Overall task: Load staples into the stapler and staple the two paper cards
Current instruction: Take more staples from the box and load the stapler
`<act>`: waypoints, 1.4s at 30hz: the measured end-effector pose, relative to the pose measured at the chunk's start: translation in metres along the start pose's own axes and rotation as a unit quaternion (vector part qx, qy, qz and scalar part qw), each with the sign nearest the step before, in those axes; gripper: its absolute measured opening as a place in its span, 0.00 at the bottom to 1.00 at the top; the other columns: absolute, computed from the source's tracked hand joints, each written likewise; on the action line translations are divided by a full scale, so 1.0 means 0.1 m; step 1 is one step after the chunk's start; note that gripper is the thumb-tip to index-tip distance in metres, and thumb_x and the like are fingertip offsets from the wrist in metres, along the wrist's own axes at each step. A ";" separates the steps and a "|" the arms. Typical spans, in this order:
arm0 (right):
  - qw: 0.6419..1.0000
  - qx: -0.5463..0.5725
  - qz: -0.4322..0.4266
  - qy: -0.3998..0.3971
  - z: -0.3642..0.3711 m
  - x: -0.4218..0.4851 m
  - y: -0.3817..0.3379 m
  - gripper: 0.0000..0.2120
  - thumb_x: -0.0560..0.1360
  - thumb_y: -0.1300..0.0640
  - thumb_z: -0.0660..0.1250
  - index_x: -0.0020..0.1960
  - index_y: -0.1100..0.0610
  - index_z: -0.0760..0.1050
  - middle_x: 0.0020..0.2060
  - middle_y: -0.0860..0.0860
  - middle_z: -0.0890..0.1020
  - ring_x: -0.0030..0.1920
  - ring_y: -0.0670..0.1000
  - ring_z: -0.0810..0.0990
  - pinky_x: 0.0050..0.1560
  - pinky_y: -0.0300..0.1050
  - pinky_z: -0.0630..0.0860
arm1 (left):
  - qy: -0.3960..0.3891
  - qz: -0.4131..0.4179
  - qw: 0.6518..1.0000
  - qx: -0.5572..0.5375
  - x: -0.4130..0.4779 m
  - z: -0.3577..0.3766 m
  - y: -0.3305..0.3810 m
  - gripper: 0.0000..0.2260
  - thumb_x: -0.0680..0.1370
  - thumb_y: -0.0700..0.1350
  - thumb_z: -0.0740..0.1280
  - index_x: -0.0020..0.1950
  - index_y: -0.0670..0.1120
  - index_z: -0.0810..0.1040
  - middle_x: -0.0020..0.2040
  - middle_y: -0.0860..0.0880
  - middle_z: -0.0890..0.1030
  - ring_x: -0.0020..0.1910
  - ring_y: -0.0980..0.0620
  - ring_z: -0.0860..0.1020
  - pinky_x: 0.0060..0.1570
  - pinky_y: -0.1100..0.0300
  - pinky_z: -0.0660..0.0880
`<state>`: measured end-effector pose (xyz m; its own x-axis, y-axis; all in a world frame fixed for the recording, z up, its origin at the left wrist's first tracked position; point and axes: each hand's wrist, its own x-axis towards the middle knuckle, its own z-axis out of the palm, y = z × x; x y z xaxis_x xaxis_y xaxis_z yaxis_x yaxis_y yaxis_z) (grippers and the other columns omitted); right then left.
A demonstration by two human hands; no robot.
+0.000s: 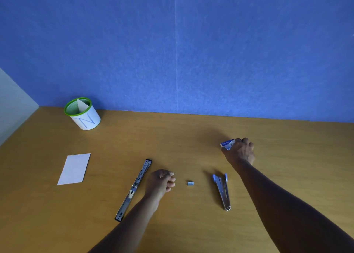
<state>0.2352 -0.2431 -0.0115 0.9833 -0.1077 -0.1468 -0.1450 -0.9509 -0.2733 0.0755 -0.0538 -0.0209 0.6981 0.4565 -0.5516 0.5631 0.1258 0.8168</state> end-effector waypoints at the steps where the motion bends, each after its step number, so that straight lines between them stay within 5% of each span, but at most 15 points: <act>1: 1.000 -0.002 0.006 -0.007 0.00 0.00 0.00 0.27 0.73 0.44 0.66 0.64 0.60 0.69 0.60 0.55 0.70 0.62 0.57 0.67 0.53 0.52 0.74 | 0.000 0.000 1.000 0.002 0.01 0.00 0.00 0.07 0.78 0.40 0.63 0.42 0.45 0.78 0.39 0.48 0.81 0.34 0.53 0.78 0.31 0.66 0.74; 6: 0.999 0.002 -0.029 0.028 0.03 -0.10 -0.03 0.25 0.73 0.45 0.65 0.64 0.59 0.68 0.60 0.56 0.70 0.61 0.57 0.67 0.55 0.54 0.71 | 0.001 0.009 1.000 0.006 0.00 -0.01 -0.01 0.07 0.78 0.40 0.63 0.42 0.45 0.78 0.38 0.48 0.81 0.33 0.53 0.78 0.31 0.66 0.74; 10: 0.981 0.004 -0.192 0.025 0.11 -0.22 -0.12 0.13 0.74 0.55 0.64 0.56 0.57 0.76 0.56 0.54 0.75 0.61 0.56 0.69 0.58 0.49 0.69 | 0.004 0.035 0.999 0.019 -0.03 -0.01 -0.02 0.07 0.79 0.40 0.63 0.42 0.45 0.77 0.38 0.48 0.81 0.33 0.53 0.78 0.30 0.66 0.74; 13: 0.945 0.085 -0.311 -0.054 0.13 -0.35 -0.20 0.07 0.72 0.61 0.66 0.49 0.60 0.79 0.46 0.56 0.80 0.51 0.55 0.76 0.51 0.42 0.70 | 0.013 0.052 0.998 0.019 -0.06 -0.03 -0.03 0.07 0.78 0.39 0.63 0.41 0.45 0.77 0.38 0.47 0.81 0.33 0.53 0.79 0.30 0.66 0.74; 17: 0.901 0.116 -0.368 -0.199 0.16 -0.61 -0.31 0.05 0.70 0.62 0.70 0.46 0.60 0.80 0.36 0.47 0.76 0.38 0.47 0.74 0.42 0.37 0.70 | 0.015 0.072 0.997 -0.003 -0.11 -0.06 0.00 0.08 0.78 0.38 0.62 0.41 0.45 0.77 0.37 0.46 0.81 0.34 0.52 0.79 0.32 0.65 0.75; 21: 0.885 0.090 -0.362 -0.279 0.21 -0.79 -0.37 0.13 0.67 0.60 0.75 0.49 0.61 0.79 0.37 0.47 0.77 0.39 0.46 0.75 0.43 0.35 0.70 | 0.031 0.094 0.995 -0.008 -0.17 -0.14 0.03 0.08 0.78 0.38 0.62 0.40 0.45 0.77 0.36 0.47 0.80 0.34 0.52 0.79 0.33 0.64 0.75; 25: 0.902 0.051 -0.354 -0.241 0.34 -0.91 -0.34 0.11 0.68 0.62 0.71 0.50 0.58 0.78 0.38 0.43 0.74 0.45 0.48 0.77 0.47 0.36 0.70 | 0.051 0.091 0.994 -0.012 -0.23 -0.28 -0.01 0.07 0.78 0.38 0.62 0.42 0.44 0.77 0.37 0.47 0.80 0.34 0.52 0.79 0.32 0.65 0.75; 29: 0.926 0.042 -0.320 -0.197 0.40 -1.05 -0.32 0.09 0.71 0.62 0.64 0.49 0.54 0.78 0.50 0.51 0.80 0.51 0.53 0.79 0.52 0.43 0.76 | 0.077 0.087 0.993 -0.037 -0.28 -0.43 -0.06 0.07 0.78 0.37 0.62 0.43 0.43 0.77 0.37 0.47 0.80 0.33 0.53 0.79 0.32 0.65 0.75; 34: 0.929 0.050 -0.314 -0.191 0.39 -1.19 -0.32 0.11 0.72 0.65 0.62 0.50 0.57 0.79 0.50 0.53 0.81 0.52 0.53 0.79 0.51 0.41 0.74 | 0.128 0.092 0.985 -0.069 -0.24 -0.65 -0.08 0.06 0.78 0.38 0.62 0.46 0.40 0.78 0.36 0.46 0.80 0.26 0.59 0.79 0.31 0.65 0.74; 39: 0.935 0.064 -0.294 -0.187 0.36 -1.34 -0.28 0.08 0.70 0.63 0.66 0.48 0.57 0.79 0.44 0.51 0.80 0.46 0.50 0.78 0.48 0.40 0.74 | 0.206 0.116 0.971 -0.018 -0.23 -0.81 -0.11 0.06 0.77 0.37 0.62 0.46 0.40 0.79 0.41 0.43 0.81 0.37 0.50 0.77 0.31 0.62 0.73; 42: 0.937 0.128 -0.254 -0.201 0.35 -1.42 -0.28 0.07 0.69 0.64 0.67 0.43 0.53 0.78 0.39 0.49 0.77 0.41 0.48 0.76 0.41 0.40 0.74 | 0.237 0.115 0.959 0.103 -0.20 -0.87 -0.18 0.07 0.75 0.39 0.65 0.50 0.40 0.81 0.50 0.42 0.82 0.48 0.46 0.79 0.43 0.60 0.72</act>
<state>0.0961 -0.1912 -0.0163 0.8187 0.5078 -0.2681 0.2588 -0.7431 -0.6171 0.0133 0.0117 -0.0097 0.5619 0.8069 -0.1824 0.5284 -0.1804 0.8296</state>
